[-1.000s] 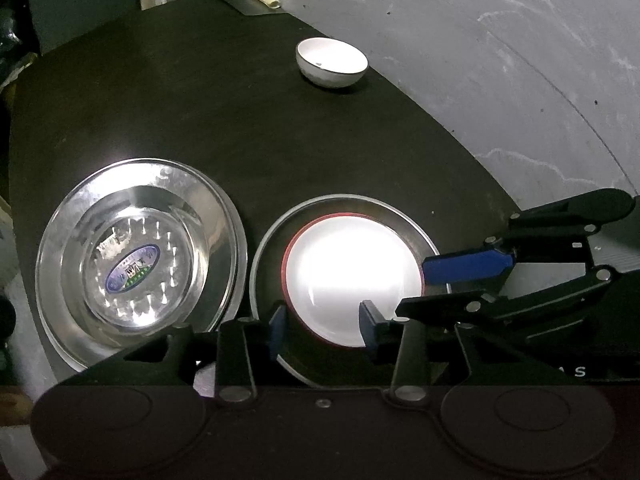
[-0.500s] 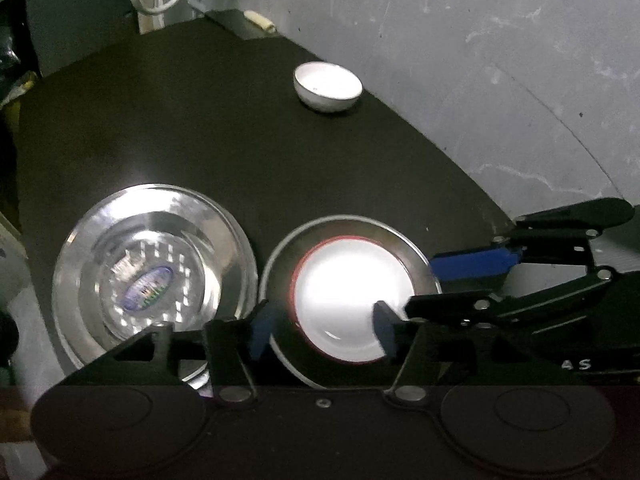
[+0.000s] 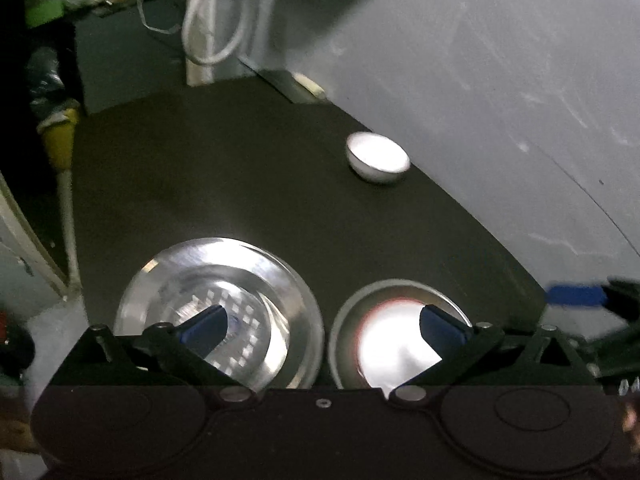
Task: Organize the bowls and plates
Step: 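Open both grippers and move toward the remaining white bowl, then close both grippers on the rim of the second white bowl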
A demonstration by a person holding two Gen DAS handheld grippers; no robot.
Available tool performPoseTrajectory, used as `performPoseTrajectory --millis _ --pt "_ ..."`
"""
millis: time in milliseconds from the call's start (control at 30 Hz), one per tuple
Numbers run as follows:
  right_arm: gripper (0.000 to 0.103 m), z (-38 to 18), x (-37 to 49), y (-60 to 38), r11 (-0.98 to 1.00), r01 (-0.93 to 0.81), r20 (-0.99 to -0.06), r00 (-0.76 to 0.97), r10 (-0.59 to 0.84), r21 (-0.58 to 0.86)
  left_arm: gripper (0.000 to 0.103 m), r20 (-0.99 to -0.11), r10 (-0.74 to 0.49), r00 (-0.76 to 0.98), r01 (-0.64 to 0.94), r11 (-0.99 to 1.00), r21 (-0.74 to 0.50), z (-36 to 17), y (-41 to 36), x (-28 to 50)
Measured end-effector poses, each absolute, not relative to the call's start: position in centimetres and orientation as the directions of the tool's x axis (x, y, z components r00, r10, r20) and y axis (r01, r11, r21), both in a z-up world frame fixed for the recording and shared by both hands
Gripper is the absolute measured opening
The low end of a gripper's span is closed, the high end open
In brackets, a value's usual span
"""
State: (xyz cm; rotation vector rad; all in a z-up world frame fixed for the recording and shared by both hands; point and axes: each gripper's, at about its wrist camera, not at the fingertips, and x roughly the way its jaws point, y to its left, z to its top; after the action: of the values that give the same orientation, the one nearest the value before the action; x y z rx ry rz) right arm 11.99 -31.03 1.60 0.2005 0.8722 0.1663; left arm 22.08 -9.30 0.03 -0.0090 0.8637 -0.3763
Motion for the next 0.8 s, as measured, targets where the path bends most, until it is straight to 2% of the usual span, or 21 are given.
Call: performPoseTrajectory --millis 233,333,533,667,800 --pt "0.103 1.6 10.9 -30.0 0.982 0.011 -0.743 0.655 0.137 0.190 0.102 -0.694 -0.296 0.656 0.231 0.954 -0.188 0.5 -7.8 23.8" --pt "0.103 1.5 10.8 -30.2 0.981 0.041 -0.740 0.663 0.115 0.190 0.102 -0.695 -0.286 0.660 0.199 0.958 -0.205 0.6 -7.5 24.7" --pt "0.103 0.7 12.2 -31.5 0.981 0.071 -0.729 0.679 0.084 0.178 0.102 -0.723 -0.236 0.650 0.172 0.972 -0.163 -0.1 -8.0 26.9" --pt "0.103 0.1 14.8 -32.9 0.981 0.073 -0.708 0.702 0.079 0.181 0.102 -0.734 -0.206 0.647 0.146 0.978 -0.147 -0.4 -8.7 28.8" --pt "0.103 -0.6 18.8 -34.9 0.962 0.062 -0.681 0.719 0.141 0.265 0.102 -0.741 -0.168 0.650 0.125 0.986 -0.113 -0.4 -10.4 31.7"
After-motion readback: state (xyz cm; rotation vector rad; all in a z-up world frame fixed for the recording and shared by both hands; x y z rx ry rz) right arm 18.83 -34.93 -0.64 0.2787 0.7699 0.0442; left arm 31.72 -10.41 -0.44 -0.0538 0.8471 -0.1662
